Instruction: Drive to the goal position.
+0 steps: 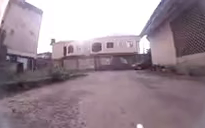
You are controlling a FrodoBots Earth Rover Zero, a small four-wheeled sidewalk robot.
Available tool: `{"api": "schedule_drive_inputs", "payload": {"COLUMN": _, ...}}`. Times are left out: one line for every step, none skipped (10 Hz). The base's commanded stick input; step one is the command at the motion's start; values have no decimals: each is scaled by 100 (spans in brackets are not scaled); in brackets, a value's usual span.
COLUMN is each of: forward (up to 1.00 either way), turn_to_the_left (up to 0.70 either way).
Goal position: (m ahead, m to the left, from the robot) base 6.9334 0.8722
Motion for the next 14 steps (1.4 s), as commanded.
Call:
{"api": "schedule_drive_inputs", "payload": {"forward": 100, "turn_to_the_left": 0}}
{"api": "schedule_drive_inputs", "payload": {"forward": 100, "turn_to_the_left": 0}}
{"api": "schedule_drive_inputs", "payload": {"forward": 100, "turn_to_the_left": 0}}
{"api": "schedule_drive_inputs", "payload": {"forward": 100, "turn_to_the_left": 0}}
{"api": "schedule_drive_inputs", "payload": {"forward": 100, "turn_to_the_left": 0}}
{"api": "schedule_drive_inputs", "payload": {"forward": 100, "turn_to_the_left": 0}}
{"api": "schedule_drive_inputs", "payload": {"forward": 100, "turn_to_the_left": 0}}
{"api": "schedule_drive_inputs", "payload": {"forward": 100, "turn_to_the_left": -25}}
{"api": "schedule_drive_inputs", "payload": {"forward": 100, "turn_to_the_left": -34}}
{"api": "schedule_drive_inputs", "payload": {"forward": 100, "turn_to_the_left": -33}}
{"api": "schedule_drive_inputs", "payload": {"forward": 100, "turn_to_the_left": -13}}
{"api": "schedule_drive_inputs", "payload": {"forward": 100, "turn_to_the_left": -4}}
{"api": "schedule_drive_inputs", "payload": {"forward": 100, "turn_to_the_left": 0}}
{"api": "schedule_drive_inputs", "payload": {"forward": 100, "turn_to_the_left": 0}}
